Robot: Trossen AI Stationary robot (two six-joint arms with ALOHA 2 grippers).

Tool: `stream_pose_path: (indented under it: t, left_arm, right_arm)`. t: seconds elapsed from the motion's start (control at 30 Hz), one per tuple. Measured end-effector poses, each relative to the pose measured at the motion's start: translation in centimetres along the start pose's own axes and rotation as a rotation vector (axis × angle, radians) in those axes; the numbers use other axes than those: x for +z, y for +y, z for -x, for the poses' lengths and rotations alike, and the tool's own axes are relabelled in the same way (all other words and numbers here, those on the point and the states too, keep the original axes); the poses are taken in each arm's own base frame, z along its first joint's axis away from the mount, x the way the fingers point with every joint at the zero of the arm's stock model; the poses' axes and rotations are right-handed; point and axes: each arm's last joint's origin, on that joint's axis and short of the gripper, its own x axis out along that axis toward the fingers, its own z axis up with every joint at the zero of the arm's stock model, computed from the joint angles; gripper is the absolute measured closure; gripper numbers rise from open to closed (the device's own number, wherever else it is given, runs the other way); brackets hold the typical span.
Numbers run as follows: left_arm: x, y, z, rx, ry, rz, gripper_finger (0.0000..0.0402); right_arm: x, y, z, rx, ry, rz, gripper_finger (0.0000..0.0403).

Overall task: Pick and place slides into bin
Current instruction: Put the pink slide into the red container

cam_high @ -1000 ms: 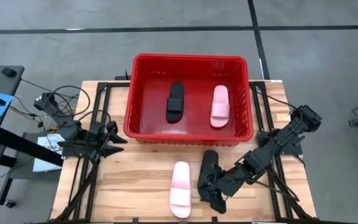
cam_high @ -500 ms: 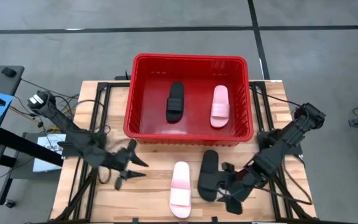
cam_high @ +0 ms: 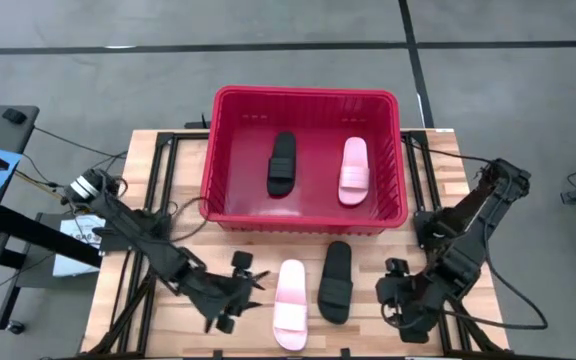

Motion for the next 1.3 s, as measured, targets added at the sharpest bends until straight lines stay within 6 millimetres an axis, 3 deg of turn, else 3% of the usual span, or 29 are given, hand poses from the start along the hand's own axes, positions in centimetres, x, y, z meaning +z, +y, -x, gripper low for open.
stream_pose_path:
  t: [0.27,0.63,0.93,1.3]
  left_arm:
    - [-0.4,3.0,-5.1,0.035,0.133,0.207,0.0241]
    - [-0.6,8.4,-7.4,0.071,0.167,0.365,0.0241]
    - [-2.0,8.6,-10.5,0.047,0.251,0.321,0.0241]
    - [-2.6,8.3,-12.7,0.110,0.309,0.185,0.0241]
  right_arm:
    - [-1.5,0.7,0.2,-0.014,0.043,0.004,0.0154]
    - [-2.9,1.7,0.4,0.000,0.064,0.018,0.0154]
    - [-3.7,2.0,0.5,-0.007,0.087,0.042,0.0154]
    - [-3.7,1.8,0.5,-0.027,0.106,0.040,0.0154]
